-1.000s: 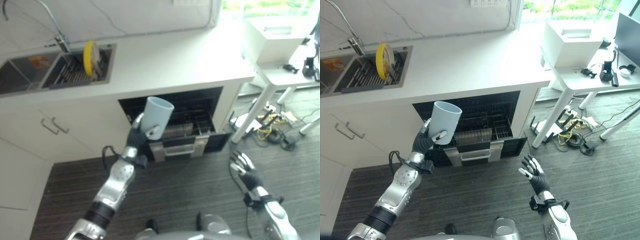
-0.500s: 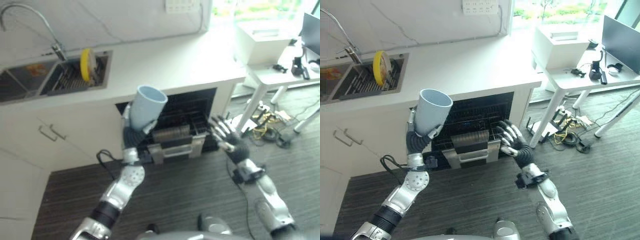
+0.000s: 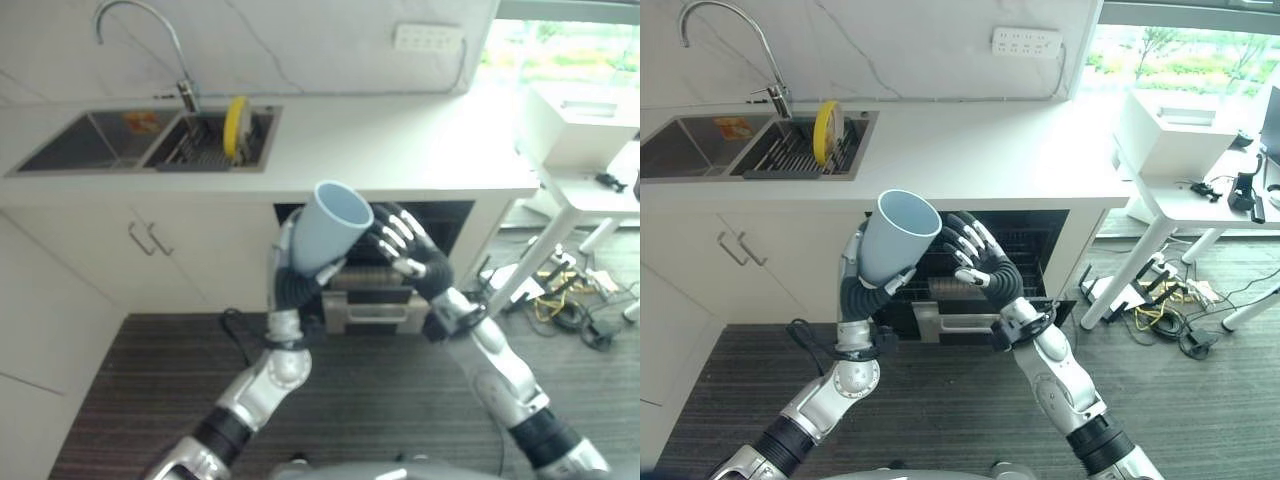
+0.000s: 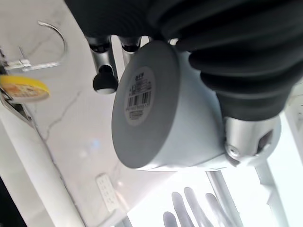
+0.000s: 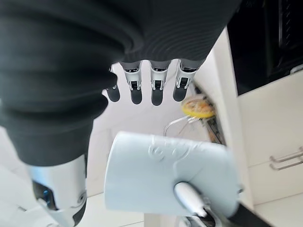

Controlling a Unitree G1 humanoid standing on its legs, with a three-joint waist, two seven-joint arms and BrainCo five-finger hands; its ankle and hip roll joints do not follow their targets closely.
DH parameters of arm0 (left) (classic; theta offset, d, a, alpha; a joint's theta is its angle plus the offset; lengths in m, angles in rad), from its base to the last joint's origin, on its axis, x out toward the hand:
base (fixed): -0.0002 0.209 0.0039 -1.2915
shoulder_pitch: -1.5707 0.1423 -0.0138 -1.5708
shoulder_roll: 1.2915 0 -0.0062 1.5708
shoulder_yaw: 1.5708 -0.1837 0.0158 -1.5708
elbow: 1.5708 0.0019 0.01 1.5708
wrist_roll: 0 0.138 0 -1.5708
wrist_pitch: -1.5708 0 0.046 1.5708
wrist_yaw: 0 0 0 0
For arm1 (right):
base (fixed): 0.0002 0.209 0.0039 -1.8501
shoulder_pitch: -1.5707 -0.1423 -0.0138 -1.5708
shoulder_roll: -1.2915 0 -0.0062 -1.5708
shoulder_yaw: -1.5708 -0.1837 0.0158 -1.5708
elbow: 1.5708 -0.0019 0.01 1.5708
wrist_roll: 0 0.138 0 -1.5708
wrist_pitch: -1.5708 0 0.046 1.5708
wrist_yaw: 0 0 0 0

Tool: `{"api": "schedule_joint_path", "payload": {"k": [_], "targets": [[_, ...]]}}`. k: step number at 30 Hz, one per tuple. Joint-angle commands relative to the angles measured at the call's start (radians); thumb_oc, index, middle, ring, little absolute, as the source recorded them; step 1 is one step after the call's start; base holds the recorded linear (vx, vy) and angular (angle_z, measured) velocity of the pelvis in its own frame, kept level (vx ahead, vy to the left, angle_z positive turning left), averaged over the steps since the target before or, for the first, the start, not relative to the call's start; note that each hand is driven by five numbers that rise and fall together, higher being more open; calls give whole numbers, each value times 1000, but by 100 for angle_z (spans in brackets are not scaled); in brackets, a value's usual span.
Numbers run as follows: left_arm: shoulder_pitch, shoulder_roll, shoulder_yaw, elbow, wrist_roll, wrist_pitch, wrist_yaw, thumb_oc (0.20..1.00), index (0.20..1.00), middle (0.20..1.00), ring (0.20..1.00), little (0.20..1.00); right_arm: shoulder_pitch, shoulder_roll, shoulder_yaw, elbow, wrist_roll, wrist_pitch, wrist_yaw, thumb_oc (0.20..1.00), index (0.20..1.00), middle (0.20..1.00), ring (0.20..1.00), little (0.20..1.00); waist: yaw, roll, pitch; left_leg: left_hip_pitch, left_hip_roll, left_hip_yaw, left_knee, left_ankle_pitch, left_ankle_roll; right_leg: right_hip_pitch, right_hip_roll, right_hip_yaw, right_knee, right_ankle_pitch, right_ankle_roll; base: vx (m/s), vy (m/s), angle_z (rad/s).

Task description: Place the dishes in the dishwasher.

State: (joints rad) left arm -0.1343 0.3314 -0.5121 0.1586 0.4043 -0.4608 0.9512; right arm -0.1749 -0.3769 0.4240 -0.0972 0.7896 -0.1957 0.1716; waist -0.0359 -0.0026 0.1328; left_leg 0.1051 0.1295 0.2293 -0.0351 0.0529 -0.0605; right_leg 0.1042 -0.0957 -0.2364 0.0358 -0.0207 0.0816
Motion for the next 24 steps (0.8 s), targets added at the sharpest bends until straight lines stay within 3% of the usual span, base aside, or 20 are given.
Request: {"api": "schedule_joint_path", "payload": {"k": [1,6,21,24], "targets": [[-103,13,-9,-21,65,-81,69,200,200,200,200,200,-55,32,-15,-44,43,-12,-36,1000,1000,1000,1000,1000,2,-36,6,9,11,-46,46,-137,-15,16,-64,7,1,-73,62,0,0,0],[-122,8,-34,-24,92,-114,82,200,200,200,200,200,-103,46,4,-32,44,6,-72,1000,1000,1000,1000,1000,14,-37,3,13,11,-47,38,-135,-14,22,-69,1,-2,-68,66,0,0,9],[-128,5,-79,-1,33,-125,24,200,200,200,200,200,-194,44,36,-43,57,78,-73,1000,1000,1000,1000,1000,33,-40,6,15,12,-58,35,-134,-11,23,-70,6,1,-65,67,2,0,2],[-126,-1,-89,8,-6,-101,1,200,200,200,200,200,-211,44,49,-48,69,91,-69,1000,1000,1000,1000,1000,37,-41,7,14,12,-62,37,-135,-10,24,-69,8,1,-66,65,0,0,0]]}}
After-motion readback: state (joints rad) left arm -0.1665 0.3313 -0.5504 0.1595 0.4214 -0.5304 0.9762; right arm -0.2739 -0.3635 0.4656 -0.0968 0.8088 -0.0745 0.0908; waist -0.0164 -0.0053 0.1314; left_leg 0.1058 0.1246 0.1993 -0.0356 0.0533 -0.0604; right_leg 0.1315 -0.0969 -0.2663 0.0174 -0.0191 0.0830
